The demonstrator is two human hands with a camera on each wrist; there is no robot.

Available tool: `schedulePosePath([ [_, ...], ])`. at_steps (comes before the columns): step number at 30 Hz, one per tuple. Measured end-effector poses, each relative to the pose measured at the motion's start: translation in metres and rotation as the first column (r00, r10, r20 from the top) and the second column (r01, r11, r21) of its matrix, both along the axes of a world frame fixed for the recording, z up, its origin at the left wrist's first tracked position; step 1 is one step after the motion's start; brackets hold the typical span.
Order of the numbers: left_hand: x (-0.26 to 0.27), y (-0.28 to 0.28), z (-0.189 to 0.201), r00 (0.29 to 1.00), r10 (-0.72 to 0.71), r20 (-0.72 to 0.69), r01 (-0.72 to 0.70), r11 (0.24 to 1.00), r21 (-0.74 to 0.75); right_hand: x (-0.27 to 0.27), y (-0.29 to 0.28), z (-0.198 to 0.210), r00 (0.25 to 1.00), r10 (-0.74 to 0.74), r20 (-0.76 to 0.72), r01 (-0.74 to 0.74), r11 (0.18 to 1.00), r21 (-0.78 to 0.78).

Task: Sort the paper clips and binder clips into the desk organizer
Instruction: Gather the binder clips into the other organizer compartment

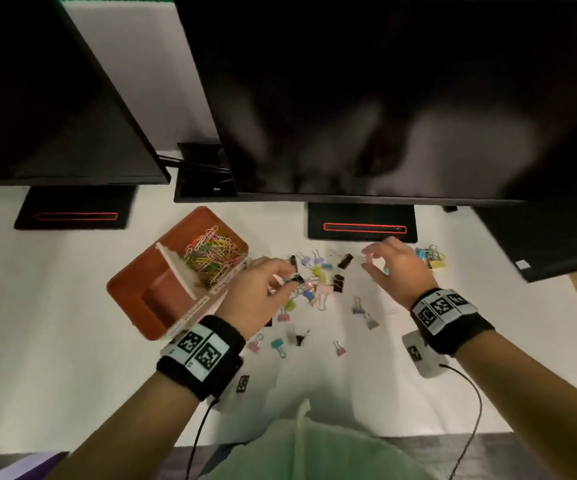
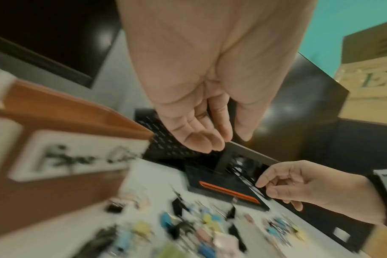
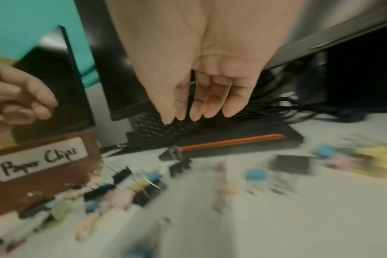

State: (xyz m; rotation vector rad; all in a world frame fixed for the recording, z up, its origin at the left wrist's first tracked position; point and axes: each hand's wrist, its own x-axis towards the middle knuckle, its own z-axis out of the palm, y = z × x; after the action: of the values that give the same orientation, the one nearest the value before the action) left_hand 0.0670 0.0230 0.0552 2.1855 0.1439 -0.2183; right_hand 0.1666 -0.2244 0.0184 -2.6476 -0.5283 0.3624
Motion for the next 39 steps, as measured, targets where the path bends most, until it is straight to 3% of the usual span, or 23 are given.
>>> schedulePosePath([
  [6, 0.024, -0.104, -0.039, 0.934, -0.326, -0.146, 0.338, 0.939, 0.059, -0.025, -0.106, -0.015, 0.957, -0.240, -0.161, 0.199, 0.952, -0.235],
  [11, 0.030, -0.155, -0.063, 0.860, -0.412, -0.302, 0.478, 0.858, 0.188, -0.040, -0.150, -0.036, 0.915, -0.270, -0.300, 0.210, 0.953, -0.217],
  [16, 0.036, -0.184, -0.079, 0.906, -0.338, -0.253, 0.395, 0.891, 0.225, -0.034, -0.165, -0.049, 0.930, -0.209, -0.304, 0.207, 0.978, -0.038],
  [20, 0.048, -0.198, -0.096, 0.925, -0.286, -0.251, 0.357, 0.882, 0.309, -0.024, -0.169, -0.053, 0.925, -0.151, -0.350, 0.141, 0.989, -0.053],
  [25, 0.051, -0.202, -0.105, 0.931, -0.241, -0.275, 0.323, 0.894, 0.310, -0.019, -0.175, -0.052, 0.917, -0.063, -0.393, 0.029, 0.995, -0.092],
  [32, 0.051, -0.204, -0.103, 0.929, -0.245, -0.276, 0.333, 0.879, 0.342, 0.022, -0.167, -0.040, 0.942, -0.043, -0.334, 0.064, 0.996, 0.054],
  [36, 0.068, -0.202, -0.088, 0.982, -0.097, -0.160, 0.134, 0.961, 0.242, 0.040, -0.149, -0.042, 0.948, -0.024, -0.317, 0.041, 0.998, 0.049],
  [39, 0.091, -0.203, -0.081, 0.993, 0.026, -0.113, -0.003, 0.981, 0.196, 0.047, -0.138, -0.045, 0.955, -0.016, -0.296, 0.026, 0.999, 0.029],
])
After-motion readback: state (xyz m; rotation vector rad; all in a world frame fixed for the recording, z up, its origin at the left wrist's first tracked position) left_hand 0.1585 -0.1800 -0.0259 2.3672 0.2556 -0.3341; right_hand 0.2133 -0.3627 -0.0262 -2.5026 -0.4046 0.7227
